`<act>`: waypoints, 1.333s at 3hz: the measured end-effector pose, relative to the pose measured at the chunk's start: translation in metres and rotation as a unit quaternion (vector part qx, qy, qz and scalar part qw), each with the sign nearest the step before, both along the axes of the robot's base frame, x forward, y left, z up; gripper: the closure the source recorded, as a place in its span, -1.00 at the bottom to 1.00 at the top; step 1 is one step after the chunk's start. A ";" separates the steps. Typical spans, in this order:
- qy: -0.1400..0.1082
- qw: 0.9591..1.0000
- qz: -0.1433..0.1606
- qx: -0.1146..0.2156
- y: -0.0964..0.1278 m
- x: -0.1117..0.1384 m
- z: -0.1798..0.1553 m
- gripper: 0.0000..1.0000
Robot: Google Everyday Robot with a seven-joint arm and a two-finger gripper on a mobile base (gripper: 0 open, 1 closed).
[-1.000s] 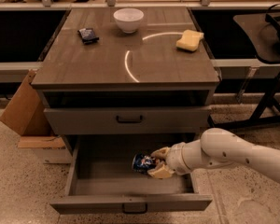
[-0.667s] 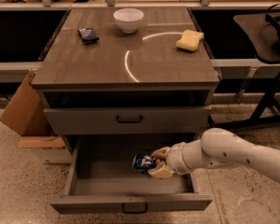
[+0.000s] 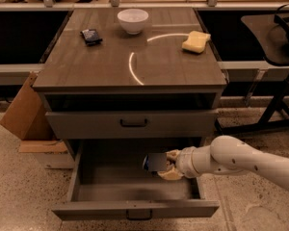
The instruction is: Place pepsi can into middle drawer
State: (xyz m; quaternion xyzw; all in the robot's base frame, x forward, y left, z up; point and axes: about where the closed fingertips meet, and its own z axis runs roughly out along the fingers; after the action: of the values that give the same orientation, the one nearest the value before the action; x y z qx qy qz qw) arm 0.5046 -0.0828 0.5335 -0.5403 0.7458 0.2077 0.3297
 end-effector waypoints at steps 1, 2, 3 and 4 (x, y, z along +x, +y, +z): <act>-0.014 1.000 -0.002 0.001 -0.008 0.013 -0.013 1.00; -0.006 1.000 -0.014 0.009 -0.017 0.031 -0.032 1.00; 0.008 0.999 -0.037 0.016 -0.030 0.046 -0.052 1.00; 0.025 0.998 -0.053 0.021 -0.045 0.061 -0.075 1.00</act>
Offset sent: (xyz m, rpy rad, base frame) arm 0.0552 -0.0345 -0.0549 0.0331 0.0043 -0.0663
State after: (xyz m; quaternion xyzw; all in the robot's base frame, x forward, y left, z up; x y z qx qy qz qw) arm 0.5658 -0.1275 0.4585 -0.4877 0.7770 0.2189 0.3325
